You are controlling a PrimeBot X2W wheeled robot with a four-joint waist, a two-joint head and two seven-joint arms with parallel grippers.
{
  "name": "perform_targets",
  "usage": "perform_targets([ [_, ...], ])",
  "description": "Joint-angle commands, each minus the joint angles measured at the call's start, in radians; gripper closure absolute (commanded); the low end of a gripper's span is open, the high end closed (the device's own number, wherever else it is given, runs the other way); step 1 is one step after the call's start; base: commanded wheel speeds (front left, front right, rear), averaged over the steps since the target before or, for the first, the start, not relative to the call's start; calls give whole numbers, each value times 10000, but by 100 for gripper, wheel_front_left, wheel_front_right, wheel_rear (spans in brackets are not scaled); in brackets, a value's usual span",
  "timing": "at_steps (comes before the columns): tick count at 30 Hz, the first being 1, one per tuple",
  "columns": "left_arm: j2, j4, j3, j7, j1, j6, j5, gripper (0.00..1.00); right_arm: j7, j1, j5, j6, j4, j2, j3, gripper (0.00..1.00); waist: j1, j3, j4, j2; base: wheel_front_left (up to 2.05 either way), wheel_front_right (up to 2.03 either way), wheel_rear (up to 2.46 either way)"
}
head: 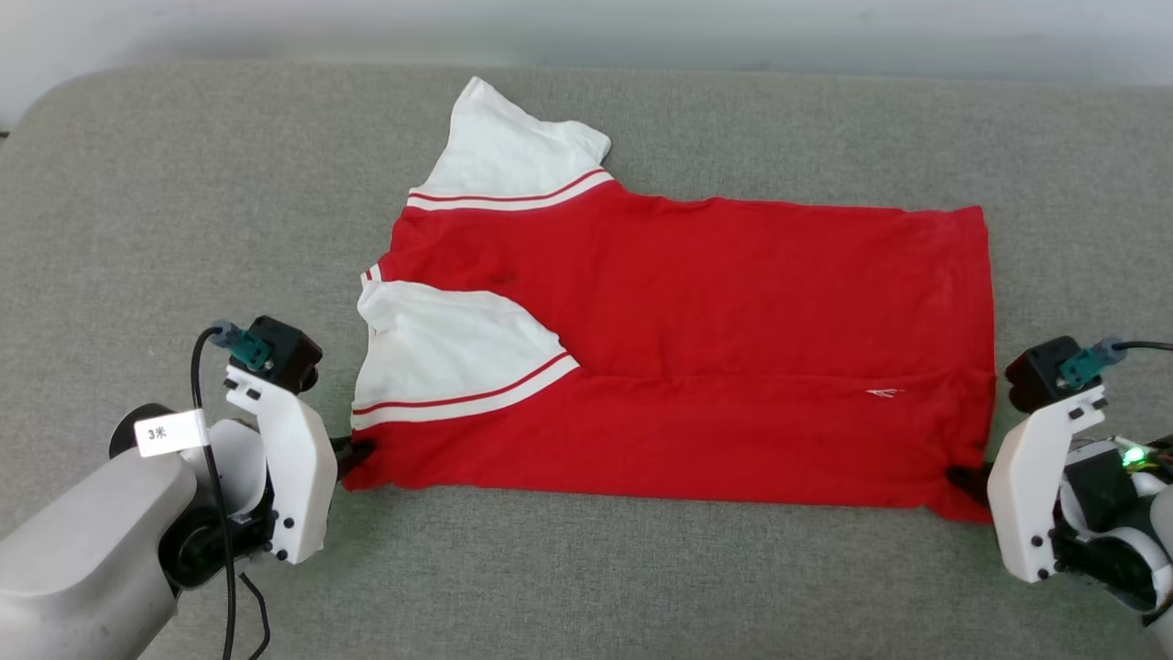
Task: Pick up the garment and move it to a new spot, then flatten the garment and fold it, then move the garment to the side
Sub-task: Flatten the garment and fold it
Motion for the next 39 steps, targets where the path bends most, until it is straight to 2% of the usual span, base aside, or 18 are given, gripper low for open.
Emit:
perform_targets([
  [1,18,16,3,-95,175,38,-59,100,-85,288,116,10,241,129,262,100,0,-197,-48,-1,0,0,0],
  [6,212,-145,76,-236,392,82,-154,100,-819,255,395,7,-356,-305,-46,100,0,-607,-67,-1,0,0,0],
  [11,556,-601,153,-288,666,271,-281,100,-1095,693,612,8,-1133,-580,-361,100,0,-966,-89,-1,0,0,0],
  [17,1020,-1294,193,-309,1075,565,-393,100,-962,1359,716,7,-1972,-793,-771,100,0,-1265,-94,-1,0,0,0],
  [25,1552,-2486,68,-459,2064,1178,-641,100,-410,3041,654,7,-3166,-943,-1901,100,0,-1471,-72,-1,0,0,0],
  [31,1637,-2641,-29,-651,2727,1465,-877,100,202,4103,479,7,-3472,-765,-2557,100,0,-1263,-92,-1,0,0,0],
  [39,1224,-1823,-166,-863,3114,1329,-1096,100,380,4480,207,5,-2878,-262,-2458,100,0,-979,-69,-1,0,0,0],
])
